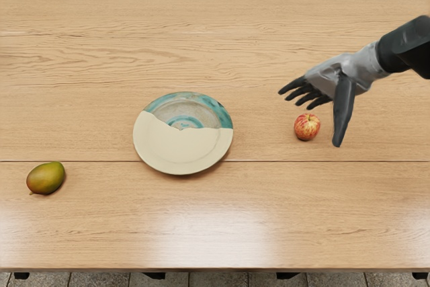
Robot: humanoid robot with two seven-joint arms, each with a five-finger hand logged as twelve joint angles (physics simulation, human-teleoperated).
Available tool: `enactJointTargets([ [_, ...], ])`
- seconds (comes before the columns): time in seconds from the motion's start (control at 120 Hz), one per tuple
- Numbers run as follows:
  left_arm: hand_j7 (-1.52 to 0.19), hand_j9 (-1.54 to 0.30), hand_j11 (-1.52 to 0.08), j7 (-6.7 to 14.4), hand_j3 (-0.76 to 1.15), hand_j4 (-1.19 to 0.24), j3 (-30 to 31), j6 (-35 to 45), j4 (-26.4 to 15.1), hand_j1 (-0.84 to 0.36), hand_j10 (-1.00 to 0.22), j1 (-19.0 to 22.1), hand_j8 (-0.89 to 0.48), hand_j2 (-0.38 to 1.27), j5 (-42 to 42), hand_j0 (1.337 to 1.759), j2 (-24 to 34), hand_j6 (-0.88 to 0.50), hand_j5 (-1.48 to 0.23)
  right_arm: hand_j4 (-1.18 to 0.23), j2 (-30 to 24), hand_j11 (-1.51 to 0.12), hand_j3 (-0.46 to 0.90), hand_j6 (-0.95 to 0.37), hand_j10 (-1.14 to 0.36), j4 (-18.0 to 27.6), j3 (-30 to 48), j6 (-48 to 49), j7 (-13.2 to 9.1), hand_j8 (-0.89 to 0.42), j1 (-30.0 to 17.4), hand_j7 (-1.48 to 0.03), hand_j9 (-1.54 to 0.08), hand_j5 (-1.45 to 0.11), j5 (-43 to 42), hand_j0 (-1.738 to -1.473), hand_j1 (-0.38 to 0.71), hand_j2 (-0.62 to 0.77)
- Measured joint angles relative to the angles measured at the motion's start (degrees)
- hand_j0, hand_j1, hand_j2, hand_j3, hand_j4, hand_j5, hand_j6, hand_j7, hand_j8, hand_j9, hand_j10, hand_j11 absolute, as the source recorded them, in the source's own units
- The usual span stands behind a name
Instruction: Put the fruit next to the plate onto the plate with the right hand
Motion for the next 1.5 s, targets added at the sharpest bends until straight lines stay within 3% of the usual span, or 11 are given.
enactJointTargets([
  [0.142, 0.00, 0.00, 0.00, 0.00, 0.00, 0.00, 0.00, 0.00, 0.00, 0.35, 0.00, 0.00, 0.00, 0.00, 0.00, 1.658, 0.00, 0.00, 0.00, 0.00, -0.29, 0.00, 0.00, 0.00, 0.00, 7.39, -8.79, -10.84, 0.00, 0.00, 6.60, 0.00, 0.00, 0.00, -7.32, -1.658, -0.35, 0.00],
  [0.25, 0.00, 0.00, 0.00, 0.00, 0.00, 0.00, 0.00, 0.00, 0.00, 0.35, 0.00, 0.00, 0.00, 0.00, 0.00, 1.658, 0.00, 0.00, 0.00, 0.00, 2.47, 0.00, 0.00, 0.00, 0.00, 9.37, -14.64, -20.67, 0.00, 0.00, 8.65, 0.00, 0.00, 0.00, -12.23, -1.658, -0.35, 0.00],
  [0.4, 0.00, 0.00, 0.00, 0.00, 0.00, 0.00, 0.00, 0.00, 0.00, 0.35, 0.00, 0.00, 0.00, 0.00, 0.00, 1.658, 0.00, 0.00, 0.00, 0.00, 3.60, 0.00, 0.00, 0.00, 0.00, 14.19, -16.98, -31.14, 0.00, 0.00, 9.49, 0.00, 0.00, 0.00, -18.33, -1.658, -0.35, 0.00],
  [0.608, 0.00, 0.00, 0.00, 0.00, 0.00, 0.00, 0.00, 0.00, 0.00, 0.35, 0.00, 0.00, 0.00, 0.00, 0.00, 1.658, 0.00, 0.00, 0.00, 0.00, 7.73, 0.00, 0.00, 0.00, 0.00, 16.74, -16.02, -46.03, 0.00, 0.00, 1.85, 0.00, 0.00, 0.00, -31.47, -1.658, -0.35, 0.00],
  [0.892, 0.00, 0.00, 0.00, 0.00, 0.00, 0.00, 0.00, 0.00, 0.00, 0.35, 0.00, 0.00, 0.00, 0.00, 0.00, 1.658, 0.00, 0.00, 0.00, -0.02, 9.09, -0.02, 0.00, -0.02, -0.02, 17.75, -15.99, -53.72, 0.00, -0.02, -5.81, -0.02, -0.02, -0.02, -37.41, -1.658, -0.33, 0.00],
  [1.075, 0.00, 0.00, 0.00, 0.00, 0.00, 0.00, 0.00, 0.00, 0.00, 0.35, 0.00, 0.00, 0.00, 0.00, 0.00, 1.658, 0.00, 0.00, 0.00, -0.09, 9.11, -0.11, 0.00, -0.09, -0.09, 17.99, -16.14, -57.95, 0.00, -0.09, -8.52, -0.11, -0.11, -0.11, -38.88, -1.658, -0.25, -0.02],
  [1.2, 0.00, 0.00, 0.00, 0.00, 0.00, 0.00, 0.00, 0.00, 0.00, 0.35, 0.00, 0.00, 0.00, 0.00, 0.00, 1.658, 0.00, 0.00, 0.00, -0.08, 9.17, -0.10, 0.00, -0.08, -0.08, 17.98, -15.97, -59.46, 0.00, -0.08, -9.17, -0.10, -0.10, -0.10, -39.35, -1.658, -0.26, -0.01],
  [1.5, 0.00, 0.00, 0.00, 0.00, 0.00, 0.00, 0.00, 0.00, 0.00, 0.35, 0.00, 0.00, 0.00, 0.00, 0.00, 1.658, 0.00, 0.00, 0.00, -0.15, 9.70, -0.20, 0.00, -0.16, -0.15, 16.55, -16.55, -65.99, 0.00, -0.15, -13.18, -0.20, -0.20, -0.20, -47.01, -1.658, -0.17, -0.03],
])
